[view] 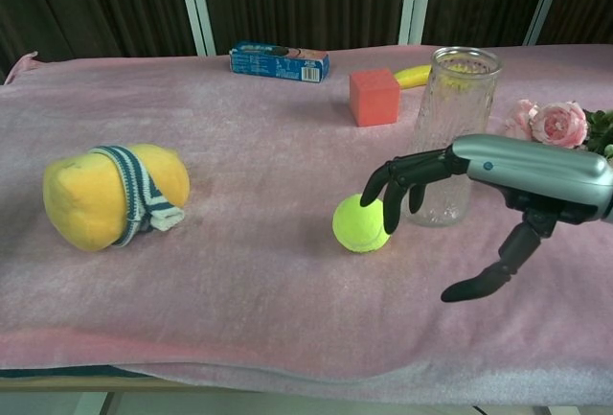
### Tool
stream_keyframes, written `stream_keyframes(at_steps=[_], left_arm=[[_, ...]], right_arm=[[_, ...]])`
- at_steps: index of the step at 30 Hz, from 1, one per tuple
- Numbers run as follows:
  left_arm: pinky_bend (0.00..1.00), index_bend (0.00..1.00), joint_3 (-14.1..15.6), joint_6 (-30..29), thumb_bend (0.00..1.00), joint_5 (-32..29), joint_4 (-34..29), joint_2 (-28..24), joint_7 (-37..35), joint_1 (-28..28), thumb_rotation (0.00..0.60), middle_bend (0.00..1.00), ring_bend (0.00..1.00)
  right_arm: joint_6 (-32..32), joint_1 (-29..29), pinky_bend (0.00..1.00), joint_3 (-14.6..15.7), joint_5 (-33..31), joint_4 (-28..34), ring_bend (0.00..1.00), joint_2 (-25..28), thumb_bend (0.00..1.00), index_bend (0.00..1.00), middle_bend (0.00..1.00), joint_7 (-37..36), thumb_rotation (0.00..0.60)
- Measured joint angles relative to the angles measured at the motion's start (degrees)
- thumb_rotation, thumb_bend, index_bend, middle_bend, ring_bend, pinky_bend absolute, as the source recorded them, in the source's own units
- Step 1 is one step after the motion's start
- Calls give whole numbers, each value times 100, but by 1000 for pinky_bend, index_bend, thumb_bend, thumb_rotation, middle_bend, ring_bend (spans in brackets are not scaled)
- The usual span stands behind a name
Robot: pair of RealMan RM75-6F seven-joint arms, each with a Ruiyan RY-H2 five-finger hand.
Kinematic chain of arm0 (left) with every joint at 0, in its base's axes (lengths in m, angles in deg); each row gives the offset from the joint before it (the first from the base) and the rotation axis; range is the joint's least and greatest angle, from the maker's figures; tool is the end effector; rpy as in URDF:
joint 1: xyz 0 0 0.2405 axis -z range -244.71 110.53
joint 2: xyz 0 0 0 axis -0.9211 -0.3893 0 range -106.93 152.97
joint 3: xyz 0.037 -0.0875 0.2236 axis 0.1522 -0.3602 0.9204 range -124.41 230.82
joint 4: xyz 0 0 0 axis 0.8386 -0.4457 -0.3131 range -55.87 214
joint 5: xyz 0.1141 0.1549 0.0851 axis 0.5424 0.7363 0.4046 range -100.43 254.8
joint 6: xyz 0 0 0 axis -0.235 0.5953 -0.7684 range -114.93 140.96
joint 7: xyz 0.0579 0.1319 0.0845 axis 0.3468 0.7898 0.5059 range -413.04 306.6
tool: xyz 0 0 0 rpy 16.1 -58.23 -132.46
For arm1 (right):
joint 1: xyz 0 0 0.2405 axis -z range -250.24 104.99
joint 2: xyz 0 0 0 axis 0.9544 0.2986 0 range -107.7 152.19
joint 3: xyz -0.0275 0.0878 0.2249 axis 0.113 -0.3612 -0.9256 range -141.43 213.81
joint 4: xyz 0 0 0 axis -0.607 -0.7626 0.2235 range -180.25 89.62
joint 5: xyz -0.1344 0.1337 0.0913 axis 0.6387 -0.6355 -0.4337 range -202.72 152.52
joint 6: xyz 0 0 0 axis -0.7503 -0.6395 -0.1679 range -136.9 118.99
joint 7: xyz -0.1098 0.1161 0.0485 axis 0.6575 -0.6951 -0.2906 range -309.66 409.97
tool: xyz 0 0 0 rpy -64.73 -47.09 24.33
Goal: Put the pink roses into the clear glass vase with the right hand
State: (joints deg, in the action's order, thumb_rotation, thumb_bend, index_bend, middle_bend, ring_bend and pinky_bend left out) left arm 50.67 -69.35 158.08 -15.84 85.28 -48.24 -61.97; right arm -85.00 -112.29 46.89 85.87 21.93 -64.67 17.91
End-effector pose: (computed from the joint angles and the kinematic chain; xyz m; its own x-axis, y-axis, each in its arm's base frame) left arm -0.3091 0.2020 0.1560 0.4527 0.0604 0.8896 0.8874 0.0672 -0.4561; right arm -0.1669 -0.2704 -0.0210 0.3256 -0.4390 0.8374 -0.6579 -0.7413 -0.1328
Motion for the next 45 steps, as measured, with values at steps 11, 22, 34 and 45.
stream_keyframes(at_steps=[11,22,34,45], left_arm=[[258,176,50,49,424,83,-21,-15,9,13,600,121,84],[258,176,76,88,423,162,3,22,39,49,600,121,84],[257,176,48,175,424,142,118,116,91,131,600,121,84],[257,176,43,250,424,75,109,116,108,162,600,121,84]], right_arm=[[-217,434,533,184,-73,634,361,397,137,545,362,933,600],[-668,1407,538,455,-400,1295,365,1374,137,545,362,2370,600],[-1532,2211,525,-287,-1321,1383,365,1703,137,520,362,2989,600],[-494,1981,452,-849,-2146,1059,310,1949,137,383,357,2665,600]])
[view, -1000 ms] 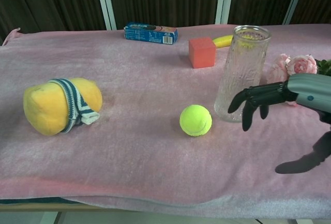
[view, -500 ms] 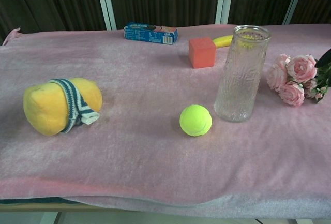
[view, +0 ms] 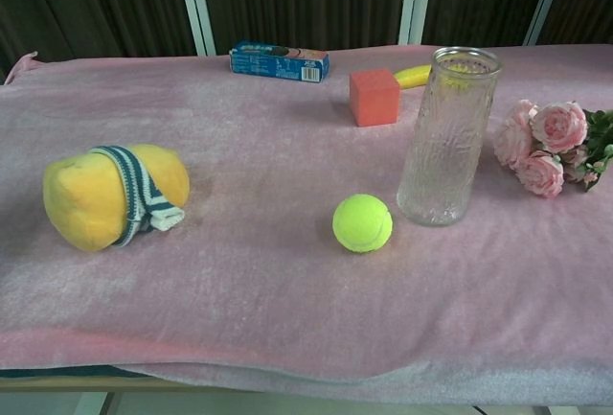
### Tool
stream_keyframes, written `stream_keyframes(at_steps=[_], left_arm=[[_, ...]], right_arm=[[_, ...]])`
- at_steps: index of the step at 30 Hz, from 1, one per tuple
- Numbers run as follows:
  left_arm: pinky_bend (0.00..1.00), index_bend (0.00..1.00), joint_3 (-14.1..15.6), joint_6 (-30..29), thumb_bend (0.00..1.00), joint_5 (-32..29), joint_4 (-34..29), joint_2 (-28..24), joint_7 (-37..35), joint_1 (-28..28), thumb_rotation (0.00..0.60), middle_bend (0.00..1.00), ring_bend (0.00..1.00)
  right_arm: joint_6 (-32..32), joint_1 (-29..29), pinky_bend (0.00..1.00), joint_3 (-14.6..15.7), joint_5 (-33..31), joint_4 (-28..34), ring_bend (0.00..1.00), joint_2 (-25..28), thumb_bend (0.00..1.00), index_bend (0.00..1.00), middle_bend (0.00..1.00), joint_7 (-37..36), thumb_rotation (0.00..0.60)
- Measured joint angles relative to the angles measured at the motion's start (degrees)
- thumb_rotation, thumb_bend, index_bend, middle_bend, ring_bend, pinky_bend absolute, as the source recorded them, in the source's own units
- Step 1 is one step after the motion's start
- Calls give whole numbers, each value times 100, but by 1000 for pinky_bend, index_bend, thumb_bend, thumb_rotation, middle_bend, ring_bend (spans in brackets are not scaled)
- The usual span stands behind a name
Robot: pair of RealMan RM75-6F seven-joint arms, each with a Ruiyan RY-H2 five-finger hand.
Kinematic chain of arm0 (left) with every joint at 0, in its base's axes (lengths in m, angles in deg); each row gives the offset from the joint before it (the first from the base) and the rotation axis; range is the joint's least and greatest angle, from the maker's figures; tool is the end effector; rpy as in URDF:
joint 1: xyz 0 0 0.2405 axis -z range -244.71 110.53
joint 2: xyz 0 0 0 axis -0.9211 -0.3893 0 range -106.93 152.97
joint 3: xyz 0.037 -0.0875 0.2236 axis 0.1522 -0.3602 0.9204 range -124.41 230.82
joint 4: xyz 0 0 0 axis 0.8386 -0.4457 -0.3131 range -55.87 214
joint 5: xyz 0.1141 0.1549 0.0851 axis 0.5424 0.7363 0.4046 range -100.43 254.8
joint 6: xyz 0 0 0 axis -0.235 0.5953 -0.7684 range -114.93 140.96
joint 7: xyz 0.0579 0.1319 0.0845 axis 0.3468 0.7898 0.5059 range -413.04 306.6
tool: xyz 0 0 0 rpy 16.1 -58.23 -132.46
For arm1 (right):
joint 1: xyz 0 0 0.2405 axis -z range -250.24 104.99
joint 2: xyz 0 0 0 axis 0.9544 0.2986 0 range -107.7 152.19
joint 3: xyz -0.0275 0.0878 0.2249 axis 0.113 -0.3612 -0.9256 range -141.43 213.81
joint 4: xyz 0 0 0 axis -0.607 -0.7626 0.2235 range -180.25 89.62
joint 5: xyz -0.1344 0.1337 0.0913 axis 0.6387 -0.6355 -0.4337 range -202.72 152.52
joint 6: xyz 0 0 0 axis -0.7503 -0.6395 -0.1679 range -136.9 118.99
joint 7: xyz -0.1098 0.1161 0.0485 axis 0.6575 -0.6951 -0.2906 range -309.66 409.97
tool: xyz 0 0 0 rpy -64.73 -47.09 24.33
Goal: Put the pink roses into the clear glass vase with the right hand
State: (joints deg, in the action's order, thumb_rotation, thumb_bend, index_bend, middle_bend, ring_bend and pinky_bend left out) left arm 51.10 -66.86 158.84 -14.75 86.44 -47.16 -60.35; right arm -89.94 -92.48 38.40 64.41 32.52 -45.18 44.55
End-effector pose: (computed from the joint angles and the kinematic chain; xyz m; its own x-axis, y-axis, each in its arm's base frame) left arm -0.3069 0.2089 0.1429 0.4693 0.0977 0.8776 0.8805 0.0241 -0.4735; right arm -0.2883 -0.2699 0.1345 0.5134 -0.0196 0.8579 -0.8270 -0.2780 0.4886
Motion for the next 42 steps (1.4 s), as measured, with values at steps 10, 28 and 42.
stream_keyframes(at_steps=[10,28,42], left_arm=[[257,176,0,36,424,-60,-24,-19,13,9,600,121,83],[258,176,-37,142,424,-229,-15,-26,29,45,600,122,84],[258,176,-42,115,424,-254,-19,-65,-47,27,600,121,84]], right_arm=[[1748,-760,308,-385,-557,-729,156,-171,134,186,212,-297,600],[3700,-1719,292,-595,-1061,-2127,129,-1226,128,201,183,-155,600],[4002,-2008,605,-470,-805,-3012,449,-1980,130,522,361,-553,600]])
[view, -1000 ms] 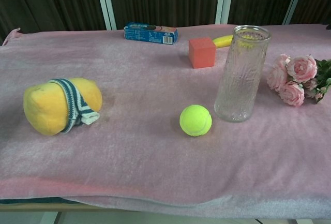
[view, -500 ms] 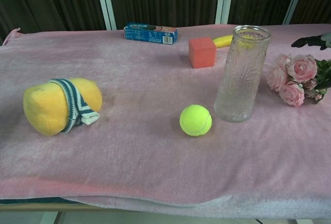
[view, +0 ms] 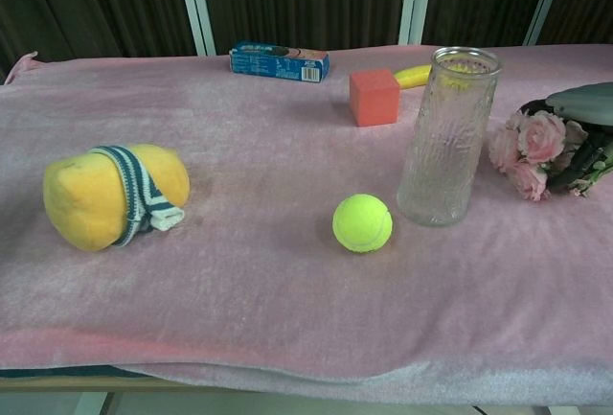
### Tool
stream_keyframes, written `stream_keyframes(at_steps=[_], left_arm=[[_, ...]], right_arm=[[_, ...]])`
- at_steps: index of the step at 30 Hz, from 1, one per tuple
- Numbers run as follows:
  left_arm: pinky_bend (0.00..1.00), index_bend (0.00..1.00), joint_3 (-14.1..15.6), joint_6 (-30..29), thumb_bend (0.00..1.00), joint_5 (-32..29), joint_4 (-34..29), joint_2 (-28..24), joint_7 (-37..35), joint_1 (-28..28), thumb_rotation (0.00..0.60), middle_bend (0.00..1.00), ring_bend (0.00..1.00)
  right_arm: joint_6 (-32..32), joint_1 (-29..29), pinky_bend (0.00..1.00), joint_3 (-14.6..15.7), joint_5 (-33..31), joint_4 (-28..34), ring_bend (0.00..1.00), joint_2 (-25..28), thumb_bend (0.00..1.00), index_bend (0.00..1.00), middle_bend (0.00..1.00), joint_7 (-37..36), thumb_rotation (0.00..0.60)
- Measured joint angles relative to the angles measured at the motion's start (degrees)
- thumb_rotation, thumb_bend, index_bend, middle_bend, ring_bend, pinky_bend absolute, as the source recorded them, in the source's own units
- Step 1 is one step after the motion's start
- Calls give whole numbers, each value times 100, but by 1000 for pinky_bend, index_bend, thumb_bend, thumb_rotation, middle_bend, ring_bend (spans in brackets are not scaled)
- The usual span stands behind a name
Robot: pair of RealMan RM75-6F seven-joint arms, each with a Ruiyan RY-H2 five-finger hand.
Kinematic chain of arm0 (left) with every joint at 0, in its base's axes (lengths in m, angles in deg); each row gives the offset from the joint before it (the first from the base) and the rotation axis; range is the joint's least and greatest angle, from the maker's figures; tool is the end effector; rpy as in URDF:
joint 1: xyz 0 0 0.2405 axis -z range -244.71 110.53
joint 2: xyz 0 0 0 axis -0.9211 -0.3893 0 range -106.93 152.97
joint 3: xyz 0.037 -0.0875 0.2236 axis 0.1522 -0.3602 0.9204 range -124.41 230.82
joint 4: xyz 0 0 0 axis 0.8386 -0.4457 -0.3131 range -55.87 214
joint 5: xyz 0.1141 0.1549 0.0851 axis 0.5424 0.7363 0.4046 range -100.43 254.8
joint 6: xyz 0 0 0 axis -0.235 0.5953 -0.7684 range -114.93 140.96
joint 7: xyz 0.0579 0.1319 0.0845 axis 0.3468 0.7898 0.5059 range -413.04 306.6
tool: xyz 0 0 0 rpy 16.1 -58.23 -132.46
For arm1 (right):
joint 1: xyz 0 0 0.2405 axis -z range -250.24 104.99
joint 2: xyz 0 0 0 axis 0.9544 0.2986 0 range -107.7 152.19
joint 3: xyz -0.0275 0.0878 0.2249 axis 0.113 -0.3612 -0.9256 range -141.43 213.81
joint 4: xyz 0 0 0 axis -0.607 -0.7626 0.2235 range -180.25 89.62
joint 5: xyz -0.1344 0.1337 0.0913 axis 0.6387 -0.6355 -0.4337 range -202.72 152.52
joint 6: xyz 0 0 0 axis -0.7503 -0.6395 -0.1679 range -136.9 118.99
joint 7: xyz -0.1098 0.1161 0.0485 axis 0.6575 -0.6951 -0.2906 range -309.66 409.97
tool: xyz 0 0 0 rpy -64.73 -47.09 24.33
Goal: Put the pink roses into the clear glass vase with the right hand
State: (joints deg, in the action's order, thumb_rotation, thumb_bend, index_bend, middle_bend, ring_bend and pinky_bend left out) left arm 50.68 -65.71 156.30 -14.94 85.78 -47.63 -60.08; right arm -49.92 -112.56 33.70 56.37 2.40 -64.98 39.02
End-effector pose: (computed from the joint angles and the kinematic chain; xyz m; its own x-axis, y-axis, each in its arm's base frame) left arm -0.3135 0.2113 0.1471 0.4600 0.1109 0.8810 0.8814 0.0631 -0.4682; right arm -0.3013 -0.4068 0.0310 0.6199 -0.3599 0.6973 -0.7840 -0.2479 0.5691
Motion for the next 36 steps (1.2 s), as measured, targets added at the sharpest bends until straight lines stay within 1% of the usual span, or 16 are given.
stream_keyframes(at_steps=[2,3,6,8,15,18,21,24,28,31,36], left_arm=[[258,176,2,-27,424,14,-5,-6,-22,-13,600,121,84],[258,176,3,-34,424,20,-7,-8,-30,-17,600,121,84],[257,176,10,-45,425,40,-6,-14,-44,-23,600,121,84],[257,176,11,-42,425,45,-7,-22,-61,-21,600,121,84],[258,176,4,-76,425,46,-16,-51,-139,-41,600,121,84],[258,176,-1,-104,424,52,-21,-76,-214,-61,600,121,84],[258,176,1,-98,424,72,-20,-79,-224,-56,600,121,84],[258,176,5,-83,425,84,-14,-73,-222,-47,600,121,84],[258,176,11,-56,425,98,3,-57,-213,-28,600,121,84],[258,176,15,-42,424,108,11,-51,-207,-18,600,121,84],[258,176,18,-34,424,105,18,-48,-204,-15,600,121,84]], right_arm=[[-80,26,688,20,26,-125,548,-93,159,622,448,14,600],[-125,42,730,23,32,-178,599,-130,201,677,498,21,600],[-317,112,803,19,41,-332,684,-231,326,781,591,56,600],[-510,176,822,0,42,-415,704,-291,365,812,617,90,600],[-1092,403,829,-111,7,-619,712,-392,379,828,631,145,600],[-1689,593,830,-278,-69,-628,712,-338,379,829,631,57,600],[-2442,794,830,-496,-130,-505,712,-209,380,829,631,-172,600],[-3230,980,829,-743,-161,-246,712,-43,380,829,631,-422,600],[-4276,1176,830,-1085,-118,258,712,188,382,829,631,-741,600],[-4885,1248,829,-1290,10,679,712,334,391,829,631,-1073,600],[-5300,1250,829,-1513,272,1360,712,563,406,829,631,-1804,600]])
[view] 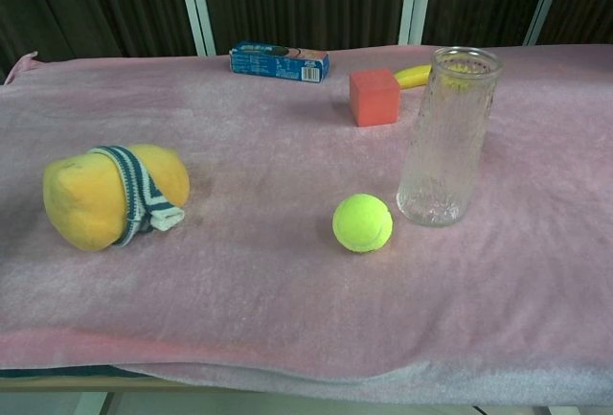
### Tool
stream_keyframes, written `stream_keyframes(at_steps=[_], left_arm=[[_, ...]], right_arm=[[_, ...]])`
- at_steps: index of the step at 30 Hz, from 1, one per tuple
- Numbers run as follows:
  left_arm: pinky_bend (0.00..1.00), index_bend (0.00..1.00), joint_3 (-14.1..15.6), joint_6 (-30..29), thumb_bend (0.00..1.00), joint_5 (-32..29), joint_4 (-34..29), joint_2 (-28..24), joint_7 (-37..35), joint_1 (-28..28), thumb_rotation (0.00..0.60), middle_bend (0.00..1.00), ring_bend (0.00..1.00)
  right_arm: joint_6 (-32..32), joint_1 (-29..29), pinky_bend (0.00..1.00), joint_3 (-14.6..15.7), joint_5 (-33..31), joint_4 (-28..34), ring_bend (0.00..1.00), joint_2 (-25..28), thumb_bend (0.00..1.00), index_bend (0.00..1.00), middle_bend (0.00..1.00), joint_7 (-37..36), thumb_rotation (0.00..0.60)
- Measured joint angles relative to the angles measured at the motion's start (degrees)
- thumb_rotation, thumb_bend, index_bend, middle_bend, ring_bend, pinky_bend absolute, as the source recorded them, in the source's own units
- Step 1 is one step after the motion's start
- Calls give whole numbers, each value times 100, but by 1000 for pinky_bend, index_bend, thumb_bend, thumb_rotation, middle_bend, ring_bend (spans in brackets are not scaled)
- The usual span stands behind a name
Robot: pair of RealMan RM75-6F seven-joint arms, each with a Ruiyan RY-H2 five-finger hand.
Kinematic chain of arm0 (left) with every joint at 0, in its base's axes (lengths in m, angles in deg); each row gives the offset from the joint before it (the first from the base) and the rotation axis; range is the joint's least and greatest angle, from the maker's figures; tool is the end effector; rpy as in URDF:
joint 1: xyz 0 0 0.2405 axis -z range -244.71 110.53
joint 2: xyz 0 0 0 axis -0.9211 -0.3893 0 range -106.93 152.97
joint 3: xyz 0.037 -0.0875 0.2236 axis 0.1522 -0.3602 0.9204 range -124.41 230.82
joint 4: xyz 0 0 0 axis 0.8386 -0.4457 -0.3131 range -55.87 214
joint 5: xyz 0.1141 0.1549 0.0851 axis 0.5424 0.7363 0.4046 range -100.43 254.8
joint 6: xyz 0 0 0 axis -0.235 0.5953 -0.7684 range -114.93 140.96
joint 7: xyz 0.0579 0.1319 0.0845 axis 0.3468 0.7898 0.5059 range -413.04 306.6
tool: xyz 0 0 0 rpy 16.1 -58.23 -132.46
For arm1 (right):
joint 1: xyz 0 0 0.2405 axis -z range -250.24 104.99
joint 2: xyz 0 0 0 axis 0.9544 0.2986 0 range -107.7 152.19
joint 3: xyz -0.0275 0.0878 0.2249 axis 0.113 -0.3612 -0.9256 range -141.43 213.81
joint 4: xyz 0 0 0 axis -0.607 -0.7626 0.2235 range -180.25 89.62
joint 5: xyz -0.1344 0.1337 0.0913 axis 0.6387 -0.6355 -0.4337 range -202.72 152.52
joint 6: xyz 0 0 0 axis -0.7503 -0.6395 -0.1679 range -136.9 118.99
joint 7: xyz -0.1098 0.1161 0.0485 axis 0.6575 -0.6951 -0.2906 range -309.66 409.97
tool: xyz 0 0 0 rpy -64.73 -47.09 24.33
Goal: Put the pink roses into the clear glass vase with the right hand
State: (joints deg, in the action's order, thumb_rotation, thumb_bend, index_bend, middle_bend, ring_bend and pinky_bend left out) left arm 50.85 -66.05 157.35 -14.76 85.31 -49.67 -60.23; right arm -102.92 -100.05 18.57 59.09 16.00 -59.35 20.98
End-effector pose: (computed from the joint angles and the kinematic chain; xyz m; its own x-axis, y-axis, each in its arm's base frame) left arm -0.3126 0.2103 0.1496 0.4421 0.1047 0.8908 0.8921 0.0524 -0.4489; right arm -0.2283 -0.3532 0.1849 -0.0697 0.4204 0.9047 -0.9029 -0.4123 0.1220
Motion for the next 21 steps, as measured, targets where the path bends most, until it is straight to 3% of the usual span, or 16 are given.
stream_keyframes(at_steps=[10,21], left_arm=[[258,176,-2,-10,425,-23,-5,4,32,-8,600,121,84],[258,176,-10,-50,424,-57,-34,-13,36,-38,600,121,84]], right_arm=[[90,-381,832,-289,362,1285,714,455,423,829,632,-735,600],[653,-1038,836,-500,427,1669,715,372,423,828,632,-769,600]])
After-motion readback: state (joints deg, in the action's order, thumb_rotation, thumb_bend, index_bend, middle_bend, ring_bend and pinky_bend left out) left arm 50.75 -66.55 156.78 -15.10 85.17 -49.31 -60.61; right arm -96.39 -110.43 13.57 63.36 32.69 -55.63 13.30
